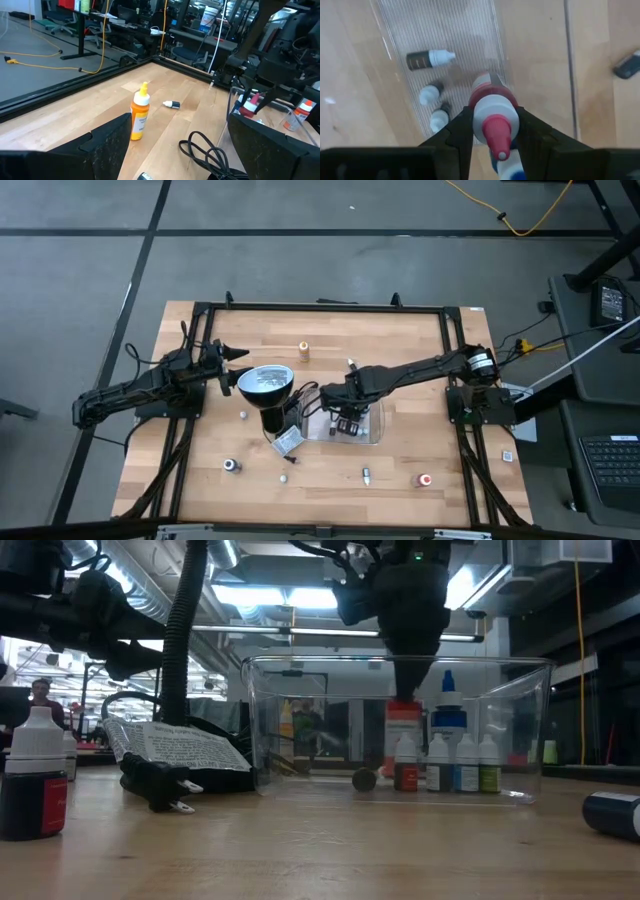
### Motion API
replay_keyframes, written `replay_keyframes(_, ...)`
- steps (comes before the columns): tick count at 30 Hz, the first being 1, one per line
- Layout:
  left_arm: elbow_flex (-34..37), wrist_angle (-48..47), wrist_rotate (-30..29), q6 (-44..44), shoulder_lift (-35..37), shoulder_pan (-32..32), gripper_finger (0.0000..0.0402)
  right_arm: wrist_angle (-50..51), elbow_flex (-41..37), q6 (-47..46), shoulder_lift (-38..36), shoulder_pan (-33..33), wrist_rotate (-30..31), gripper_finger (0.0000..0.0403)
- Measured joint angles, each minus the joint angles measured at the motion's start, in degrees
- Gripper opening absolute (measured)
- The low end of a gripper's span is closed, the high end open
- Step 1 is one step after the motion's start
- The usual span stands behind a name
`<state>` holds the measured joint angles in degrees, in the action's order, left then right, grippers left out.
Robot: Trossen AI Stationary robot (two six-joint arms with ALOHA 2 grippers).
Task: Pick & Place food coloring
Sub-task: Put the big pink food coloring bottle into the transparent bin
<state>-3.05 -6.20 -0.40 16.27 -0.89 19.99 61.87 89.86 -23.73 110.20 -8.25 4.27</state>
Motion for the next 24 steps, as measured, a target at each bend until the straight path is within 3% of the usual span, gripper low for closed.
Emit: replay_keyframes(24,0.00,0.01,0.00,0.02,-0.01,-0.01,0.0322,-0.09,-2.62,-2.98,-3.67,0.24,-0.48,0.0146)
